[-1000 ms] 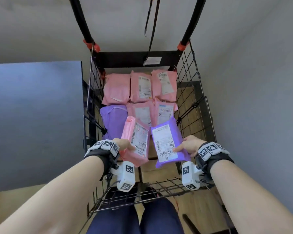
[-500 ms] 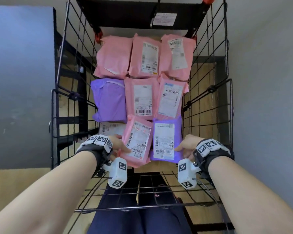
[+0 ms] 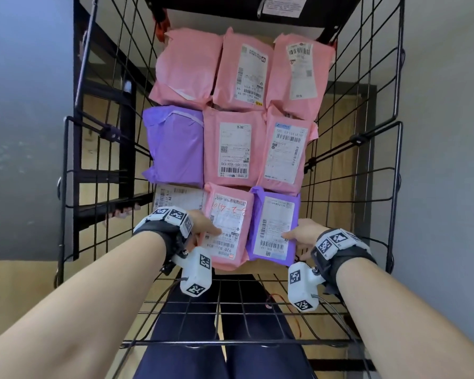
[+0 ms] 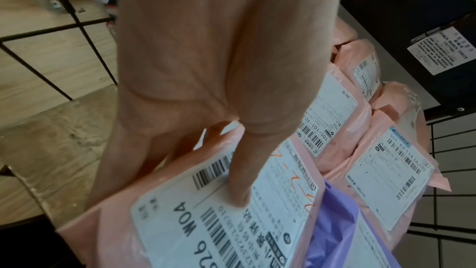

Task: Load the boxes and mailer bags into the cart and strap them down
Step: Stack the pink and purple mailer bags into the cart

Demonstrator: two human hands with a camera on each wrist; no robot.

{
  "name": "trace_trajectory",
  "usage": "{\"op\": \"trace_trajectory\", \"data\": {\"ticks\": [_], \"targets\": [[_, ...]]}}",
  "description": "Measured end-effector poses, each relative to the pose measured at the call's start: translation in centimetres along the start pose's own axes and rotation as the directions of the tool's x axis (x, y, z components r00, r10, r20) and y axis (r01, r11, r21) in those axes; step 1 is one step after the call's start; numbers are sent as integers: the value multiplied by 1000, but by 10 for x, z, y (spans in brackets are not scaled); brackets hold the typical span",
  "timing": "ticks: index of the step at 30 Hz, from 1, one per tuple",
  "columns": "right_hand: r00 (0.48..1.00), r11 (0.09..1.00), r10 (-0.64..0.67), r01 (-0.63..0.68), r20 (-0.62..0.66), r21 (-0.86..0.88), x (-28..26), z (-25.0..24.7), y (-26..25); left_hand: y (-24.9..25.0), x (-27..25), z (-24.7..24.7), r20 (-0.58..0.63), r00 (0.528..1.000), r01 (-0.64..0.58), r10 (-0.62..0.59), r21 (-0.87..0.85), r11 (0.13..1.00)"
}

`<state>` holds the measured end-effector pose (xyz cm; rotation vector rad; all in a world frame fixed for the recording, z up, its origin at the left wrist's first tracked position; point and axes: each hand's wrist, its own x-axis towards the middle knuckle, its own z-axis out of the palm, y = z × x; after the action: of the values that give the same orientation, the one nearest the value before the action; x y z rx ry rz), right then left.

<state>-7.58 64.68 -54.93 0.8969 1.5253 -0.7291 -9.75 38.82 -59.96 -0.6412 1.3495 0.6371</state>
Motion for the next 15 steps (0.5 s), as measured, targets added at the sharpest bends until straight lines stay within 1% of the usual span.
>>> {"op": "trace_trajectory", "data": {"ticks": [1, 2, 4, 7, 11, 15], "targets": [[1000, 999, -4, 3, 3, 35, 1, 0, 1, -2, 11, -1, 0, 1000, -12, 12, 21, 1000], [1000, 999, -4, 4, 0, 48, 2, 1, 2, -1, 10, 2, -10, 1000, -29, 29, 29, 999], [1000, 999, -20, 20, 5, 25, 0, 2, 3, 4, -18, 9, -33, 998, -54, 55, 20, 998], [999, 999, -52, 52, 18, -2, -1, 4, 3, 7, -33, 10, -113, 989, -84, 94, 90, 992], [995, 992, -90, 86, -39, -90, -7, 10, -2, 6, -45, 8, -95, 994, -47, 53, 67, 997], [985, 989, -119, 105, -128, -108, -18, 11, -7, 6, -65, 15, -187, 980, -43, 67, 133, 990]]}}
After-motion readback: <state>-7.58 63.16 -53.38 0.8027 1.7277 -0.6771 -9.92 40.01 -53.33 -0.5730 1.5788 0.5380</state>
